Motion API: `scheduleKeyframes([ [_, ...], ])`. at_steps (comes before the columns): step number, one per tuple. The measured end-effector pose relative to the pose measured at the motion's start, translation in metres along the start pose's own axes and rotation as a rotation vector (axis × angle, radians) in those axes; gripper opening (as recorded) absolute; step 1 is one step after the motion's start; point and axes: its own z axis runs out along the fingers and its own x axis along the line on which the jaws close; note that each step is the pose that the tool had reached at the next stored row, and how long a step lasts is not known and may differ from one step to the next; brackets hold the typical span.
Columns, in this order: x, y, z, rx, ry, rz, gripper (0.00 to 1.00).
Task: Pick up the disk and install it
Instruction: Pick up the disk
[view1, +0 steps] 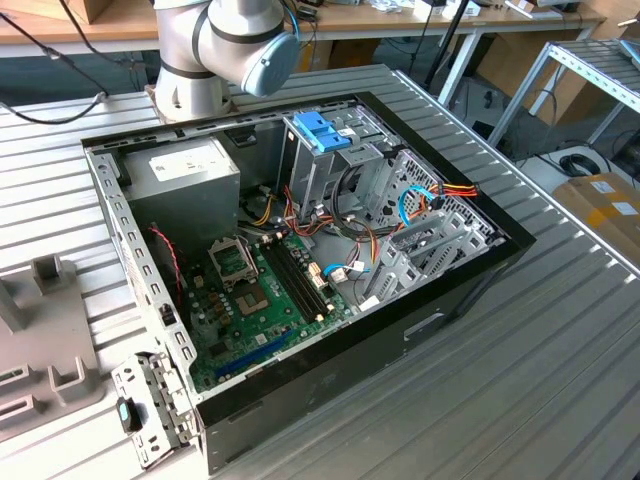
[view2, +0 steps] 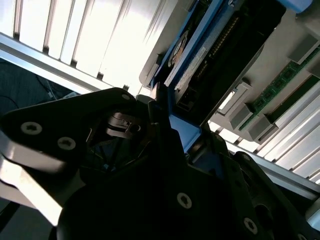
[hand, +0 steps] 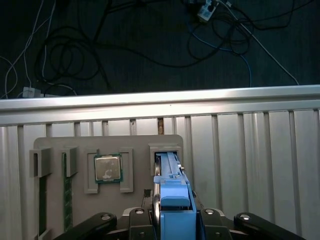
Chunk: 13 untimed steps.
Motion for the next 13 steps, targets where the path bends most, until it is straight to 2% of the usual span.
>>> scheduleKeyframes([
  [13,-0.0005,0.0007,-0.0157,0.0001,-0.0007,0.000,0.37],
])
